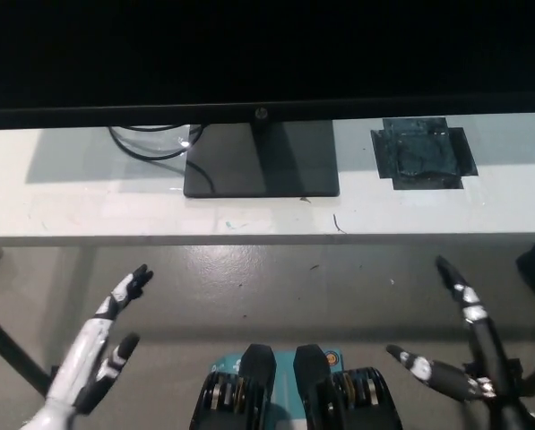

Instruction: The monitor is placed at the center of the table and the robot uses both its hand to grab the left and right sides of the monitor to tilt the angle of the monitor downwards

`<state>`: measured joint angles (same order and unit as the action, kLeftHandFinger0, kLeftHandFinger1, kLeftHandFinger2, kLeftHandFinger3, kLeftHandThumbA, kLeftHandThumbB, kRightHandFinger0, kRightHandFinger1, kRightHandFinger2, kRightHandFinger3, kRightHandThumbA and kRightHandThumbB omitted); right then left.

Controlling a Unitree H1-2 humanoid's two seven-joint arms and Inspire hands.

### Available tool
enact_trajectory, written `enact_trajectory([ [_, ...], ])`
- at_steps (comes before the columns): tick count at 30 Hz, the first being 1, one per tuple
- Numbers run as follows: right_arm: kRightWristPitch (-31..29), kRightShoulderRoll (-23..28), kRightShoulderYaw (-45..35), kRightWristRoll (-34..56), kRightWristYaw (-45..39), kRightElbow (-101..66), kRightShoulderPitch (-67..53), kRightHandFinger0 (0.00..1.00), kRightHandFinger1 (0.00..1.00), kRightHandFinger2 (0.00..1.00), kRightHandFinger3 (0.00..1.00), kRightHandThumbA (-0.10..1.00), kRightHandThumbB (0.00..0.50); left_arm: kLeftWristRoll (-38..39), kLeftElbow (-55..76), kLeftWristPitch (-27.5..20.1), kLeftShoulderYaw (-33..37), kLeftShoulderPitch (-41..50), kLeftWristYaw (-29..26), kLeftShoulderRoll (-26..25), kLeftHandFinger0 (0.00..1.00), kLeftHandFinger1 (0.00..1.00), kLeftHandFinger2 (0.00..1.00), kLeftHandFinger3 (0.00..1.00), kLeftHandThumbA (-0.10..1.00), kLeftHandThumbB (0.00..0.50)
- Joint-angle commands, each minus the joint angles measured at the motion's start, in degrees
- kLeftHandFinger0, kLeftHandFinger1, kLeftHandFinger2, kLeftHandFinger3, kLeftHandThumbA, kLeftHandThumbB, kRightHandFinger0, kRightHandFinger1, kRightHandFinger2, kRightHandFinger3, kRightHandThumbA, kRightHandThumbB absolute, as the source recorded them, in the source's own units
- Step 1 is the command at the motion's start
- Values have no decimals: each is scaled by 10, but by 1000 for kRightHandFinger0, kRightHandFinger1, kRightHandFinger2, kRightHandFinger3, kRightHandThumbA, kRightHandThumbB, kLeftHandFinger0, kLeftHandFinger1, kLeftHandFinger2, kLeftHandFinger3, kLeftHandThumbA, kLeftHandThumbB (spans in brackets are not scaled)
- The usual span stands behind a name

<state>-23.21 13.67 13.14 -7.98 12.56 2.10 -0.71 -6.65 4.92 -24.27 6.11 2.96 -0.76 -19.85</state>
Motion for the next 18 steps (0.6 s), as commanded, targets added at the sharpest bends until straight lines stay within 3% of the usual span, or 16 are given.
enact_trajectory([
  [1, -37, 27, -3, -51, 78, -93, -8, 1000, 1000, 1000, 1000, 1000, 422, -15, 88, -27, -27, 9, -38, -34, 1000, 1000, 1000, 1000, 999, 449],
  [3, -37, 32, 4, -53, 87, -94, -8, 1000, 1000, 1000, 1000, 1000, 422, -16, 89, -27, -26, 9, -40, -36, 1000, 1000, 1000, 1000, 999, 451],
  [5, -37, 52, -49, -62, 87, -149, 5, 1000, 1000, 1000, 1000, 1000, 425, -11, 133, -27, -98, -13, -55, -55, 1000, 1000, 1000, 1000, 1000, 452],
  [6, -37, 53, -50, -61, 87, -150, 5, 1000, 1000, 1000, 1000, 1000, 425, -12, 134, -27, -101, -14, -54, -55, 1000, 1000, 1000, 1000, 1000, 451],
  [8, -37, 66, -103, -50, 53, -154, 35, 1000, 1000, 1000, 1000, 1000, 441, 18, 113, -26, -154, -43, -37, -79, 1000, 1000, 1000, 1000, 1000, 479],
  [10, -4, 82, -129, -33, 27, -159, 59, 1000, 1000, 1000, 1000, 1000, 462, 45, 91, 1, -185, -63, -21, -108, 1000, 1000, 1000, 1000, 1000, 500],
  [14, 3, 90, -148, -17, 5, -153, 75, 1000, 1000, 1000, 1000, 1000, 454, 68, 71, 7, -204, -79, -7, -118, 1000, 1000, 1000, 1000, 1000, 500],
  [18, 44, 144, -173, 41, -46, -112, 149, 1000, 1000, 1000, 1000, 1000, 438, 88, 25, 59, -254, -117, 7, -179, 1000, 1000, 1000, 1000, 1000, 500],
])
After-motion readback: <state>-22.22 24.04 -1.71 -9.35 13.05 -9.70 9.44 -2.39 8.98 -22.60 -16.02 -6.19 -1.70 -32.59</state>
